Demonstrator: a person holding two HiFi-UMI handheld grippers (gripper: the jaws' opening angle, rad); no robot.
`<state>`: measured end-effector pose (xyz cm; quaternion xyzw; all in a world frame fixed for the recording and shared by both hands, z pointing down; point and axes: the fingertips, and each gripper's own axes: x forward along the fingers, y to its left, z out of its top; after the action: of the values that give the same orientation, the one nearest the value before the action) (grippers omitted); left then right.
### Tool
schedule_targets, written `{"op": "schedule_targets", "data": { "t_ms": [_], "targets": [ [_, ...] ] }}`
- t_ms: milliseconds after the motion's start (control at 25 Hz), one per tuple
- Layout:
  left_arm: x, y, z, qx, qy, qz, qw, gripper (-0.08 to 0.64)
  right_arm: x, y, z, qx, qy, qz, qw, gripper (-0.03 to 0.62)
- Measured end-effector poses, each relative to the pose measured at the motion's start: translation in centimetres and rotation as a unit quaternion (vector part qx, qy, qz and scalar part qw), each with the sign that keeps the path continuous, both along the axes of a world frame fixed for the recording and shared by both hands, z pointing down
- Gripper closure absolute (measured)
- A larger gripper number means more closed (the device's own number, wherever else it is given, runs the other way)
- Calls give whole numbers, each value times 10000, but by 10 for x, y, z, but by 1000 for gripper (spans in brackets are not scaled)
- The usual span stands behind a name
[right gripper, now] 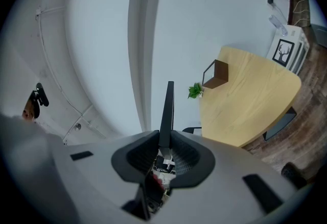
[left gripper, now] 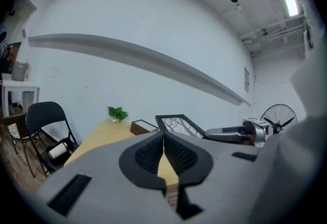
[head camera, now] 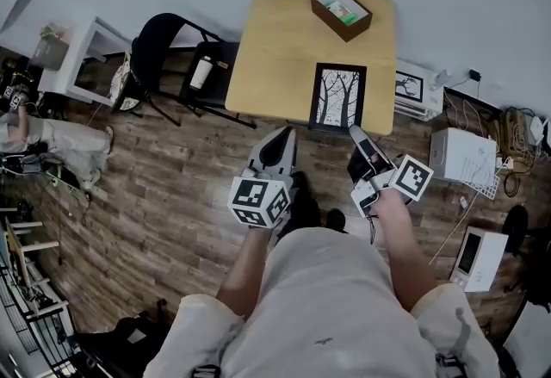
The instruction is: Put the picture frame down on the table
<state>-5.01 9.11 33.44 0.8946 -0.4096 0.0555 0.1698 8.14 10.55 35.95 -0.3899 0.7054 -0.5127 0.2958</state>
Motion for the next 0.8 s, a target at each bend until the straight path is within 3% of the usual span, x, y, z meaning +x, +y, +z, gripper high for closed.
{"op": "schedule_targets", "data": {
  "t_ms": [360,560,800],
  "targets": [
    [-11,-27,-4,173,13,101,9998,552,-7,-25,-2,116,-59,119,9998,525],
    [-22,-78,-2,58,-25,285,9996,552,-21,-77,0,-42,-34,176,9998,525],
    [-36,-104,1,78,-27,413,9991,552,-41,-105,7,-164,-134,215,9995,525]
  ]
}}
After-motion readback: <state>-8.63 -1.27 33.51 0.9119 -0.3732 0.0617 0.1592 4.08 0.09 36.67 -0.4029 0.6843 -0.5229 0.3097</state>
